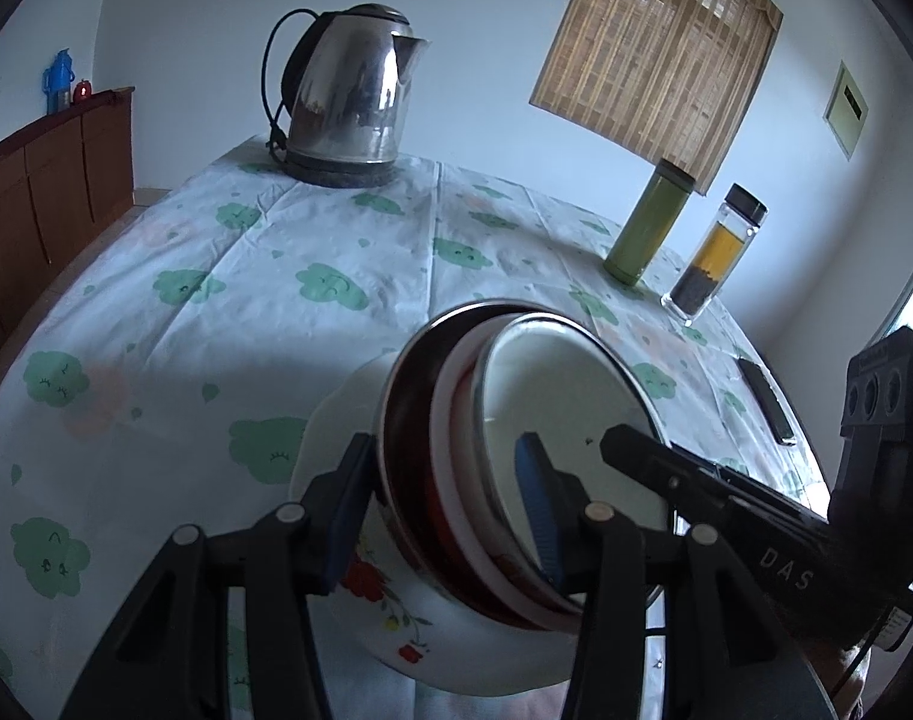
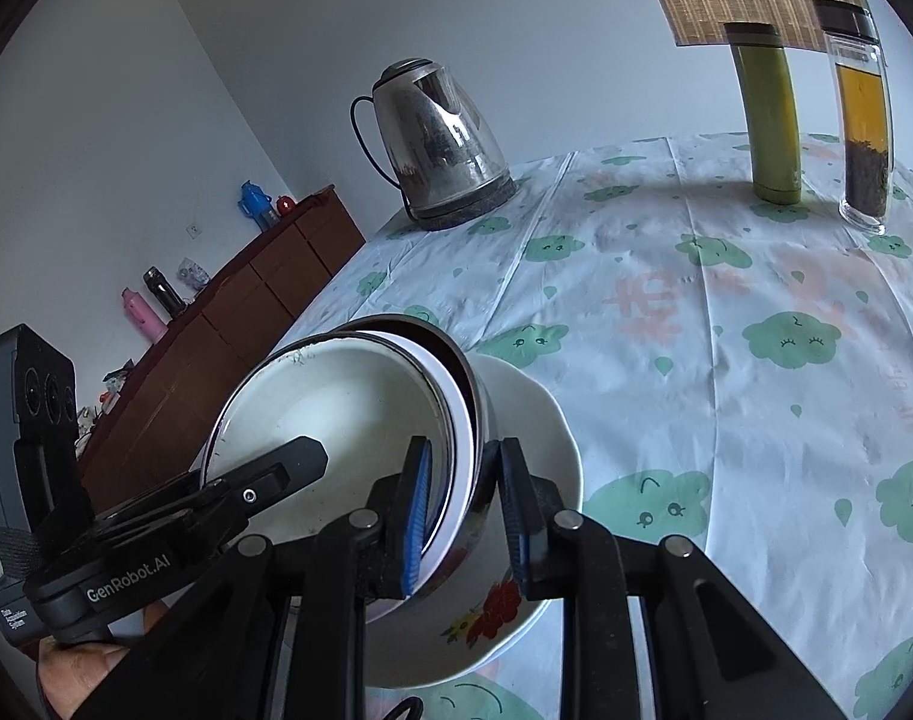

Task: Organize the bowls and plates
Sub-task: 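Lower the bowl stack onto the red-flower plate with the right gripper, then open the right gripper and release the bowl stack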

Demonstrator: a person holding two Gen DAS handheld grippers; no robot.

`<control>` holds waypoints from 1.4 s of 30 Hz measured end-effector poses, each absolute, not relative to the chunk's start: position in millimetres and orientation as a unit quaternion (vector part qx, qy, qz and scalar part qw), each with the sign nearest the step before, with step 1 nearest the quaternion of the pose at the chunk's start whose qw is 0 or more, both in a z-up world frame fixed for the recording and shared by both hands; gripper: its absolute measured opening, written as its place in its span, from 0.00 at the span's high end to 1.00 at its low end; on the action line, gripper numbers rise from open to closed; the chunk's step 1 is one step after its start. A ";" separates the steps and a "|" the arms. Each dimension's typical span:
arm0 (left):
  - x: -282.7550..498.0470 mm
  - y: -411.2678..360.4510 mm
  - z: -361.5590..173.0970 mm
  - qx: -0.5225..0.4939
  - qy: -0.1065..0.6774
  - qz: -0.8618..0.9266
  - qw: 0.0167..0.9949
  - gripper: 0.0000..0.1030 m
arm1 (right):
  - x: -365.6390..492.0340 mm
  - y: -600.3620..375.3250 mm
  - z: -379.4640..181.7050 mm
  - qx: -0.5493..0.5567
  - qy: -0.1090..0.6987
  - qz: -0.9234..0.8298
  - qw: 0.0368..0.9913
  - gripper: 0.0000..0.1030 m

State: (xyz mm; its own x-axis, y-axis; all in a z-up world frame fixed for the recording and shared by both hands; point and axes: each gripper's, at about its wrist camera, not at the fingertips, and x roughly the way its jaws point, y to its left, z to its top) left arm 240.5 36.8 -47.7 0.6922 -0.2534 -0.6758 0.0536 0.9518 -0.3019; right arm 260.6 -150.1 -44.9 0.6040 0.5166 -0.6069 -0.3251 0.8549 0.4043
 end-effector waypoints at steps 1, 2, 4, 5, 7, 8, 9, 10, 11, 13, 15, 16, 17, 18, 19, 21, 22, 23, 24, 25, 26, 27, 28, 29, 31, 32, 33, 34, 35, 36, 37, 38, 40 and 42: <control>240.8 37.3 -48.3 -0.132 0.384 -0.084 0.910 0.54 | 261.4 -149.6 -45.3 0.128 0.373 0.237 0.888 0.76; 240.7 38.2 -49.0 -0.135 0.384 -0.084 0.909 0.54 | 261.7 -149.2 -45.2 0.128 0.369 0.237 0.890 0.75; 241.9 39.7 -51.7 -0.139 0.390 -0.084 0.906 0.54 | 262.8 -147.7 -44.8 0.127 0.360 0.241 0.892 0.75; 242.9 40.0 -54.1 -0.141 0.395 -0.084 0.904 0.54 | 263.0 -146.9 -44.3 0.126 0.357 0.243 0.893 0.75; 245.5 40.6 -60.9 -0.152 0.408 -0.092 0.895 0.54 | 263.1 -144.4 -43.4 0.118 0.353 0.244 0.895 0.75; 245.9 40.5 -63.5 -0.156 0.412 -0.093 0.893 0.54 | 262.9 -143.3 -42.7 0.116 0.351 0.245 0.896 0.75; 246.1 40.5 -64.3 -0.156 0.412 -0.093 0.893 0.54 | 262.3 -142.2 -42.1 0.112 0.351 0.245 0.897 0.75; 246.0 40.6 -64.5 -0.158 0.413 -0.094 0.892 0.54 | 261.9 -141.0 -41.4 0.106 0.351 0.244 0.898 0.75; 246.4 41.4 -65.1 -0.164 0.414 -0.096 0.890 0.54 | 262.0 -140.7 -41.0 0.105 0.351 0.242 0.898 0.75; 248.1 43.4 -66.1 -0.178 0.419 -0.105 0.884 0.54 | 264.0 -142.3 -40.7 0.110 0.352 0.238 0.899 0.75; 247.6 40.0 -65.1 -0.166 0.417 -0.101 0.888 0.54 | 266.6 -143.4 -41.3 0.113 0.351 0.244 0.897 0.73; 247.4 37.2 -64.8 -0.158 0.415 -0.099 0.890 0.54 | 267.9 -144.2 -42.8 0.117 0.352 0.245 0.896 0.73; 247.2 35.2 -64.7 -0.154 0.415 -0.100 0.891 0.51 | 268.8 -143.6 -44.2 0.115 0.355 0.244 0.895 0.73; 247.3 34.5 -64.9 -0.155 0.416 -0.104 0.890 0.50 | 269.5 -142.9 -45.4 0.111 0.357 0.244 0.895 0.73; 247.0 35.3 -64.5 -0.158 0.414 -0.106 0.890 0.50 | 269.9 -142.9 -46.6 0.109 0.359 0.243 0.895 0.73; 245.9 36.9 -61.9 -0.161 0.409 -0.108 0.892 0.48 | 270.6 -144.6 -48.8 0.113 0.364 0.240 0.893 0.73; 244.7 38.2 -59.8 -0.162 0.403 -0.107 0.894 0.48 | 270.8 -146.0 -49.5 0.114 0.365 0.239 0.893 0.73; 243.4 39.4 -57.3 -0.162 0.397 -0.104 0.897 0.45 | 271.0 -147.2 -50.2 0.117 0.365 0.242 0.891 0.71; 242.2 40.4 -55.3 -0.160 0.393 -0.099 0.900 0.42 | 271.3 -148.7 -50.7 0.122 0.366 0.246 0.889 0.66; 240.8 41.9 -53.3 -0.159 0.388 -0.096 0.903 0.41 | 271.7 -149.6 -51.4 0.125 0.368 0.247 0.887 0.63; 240.3 43.7 -51.4 -0.160 0.383 -0.094 0.905 0.41 | 271.5 -151.0 -51.9 0.128 0.369 0.249 0.886 0.56; 239.6 45.1 -49.5 -0.160 0.378 -0.094 0.907 0.40 | 271.2 -152.3 -52.2 0.131 0.369 0.251 0.885 0.50; 238.9 45.8 -47.6 -0.158 0.374 -0.092 0.909 0.39 | 270.2 -153.5 -52.3 0.132 0.368 0.253 0.885 0.48; 237.9 46.4 -45.4 -0.155 0.369 -0.088 0.912 0.38 | 269.0 -154.6 -51.7 0.132 0.365 0.253 0.886 0.45; 235.3 46.3 -40.9 -0.142 0.358 -0.077 0.920 0.36 | 266.0 -157.4 -48.7 0.132 0.359 0.250 0.889 0.43; 234.6 45.4 -39.5 -0.137 0.355 -0.076 0.922 0.35 | 264.3 -158.0 -47.0 0.128 0.357 0.249 0.891 0.43; 234.2 44.6 -38.5 -0.133 0.353 -0.073 0.923 0.34 | 262.4 -158.2 -45.4 0.125 0.353 0.249 0.893 0.43; 233.4 43.5 -37.4 -0.127 0.350 -0.069 0.926 0.34 | 260.9 -158.4 -44.0 0.122 0.351 0.250 0.894 0.43; 232.2 42.8 -35.9 -0.119 0.346 -0.066 0.928 0.34 | 259.4 -158.6 -42.4 0.119 0.348 0.249 0.896 0.43; 230.7 41.9 -34.1 -0.114 0.340 -0.065 0.931 0.34 | 257.5 -158.9 -41.0 0.115 0.346 0.248 0.898 0.43; 229.6 41.8 -32.5 -0.113 0.335 -0.066 0.933 0.34 | 255.2 -159.8 -39.4 0.113 0.341 0.247 0.900 0.43; 228.4 41.9 -30.7 -0.111 0.330 -0.064 0.935 0.34 | 253.1 -161.4 -37.6 0.113 0.335 0.245 0.903 0.43; 226.2 41.5 -27.4 -0.105 0.319 -0.062 0.940 0.34 | 250.8 -165.0 -33.3 0.115 0.325 0.242 0.907 0.43; 225.8 42.3 -26.1 -0.105 0.316 -0.061 0.941 0.33 | 246.3 -168.0 -27.9 0.115 0.310 0.240 0.913 0.43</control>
State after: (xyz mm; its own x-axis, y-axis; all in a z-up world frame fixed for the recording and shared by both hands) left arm 225.8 42.3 -26.1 0.7933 -0.1816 -0.5811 0.0486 0.9703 -0.2369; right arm 246.3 -168.0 -27.9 0.6931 0.5091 -0.5104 -0.3665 0.8585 0.3586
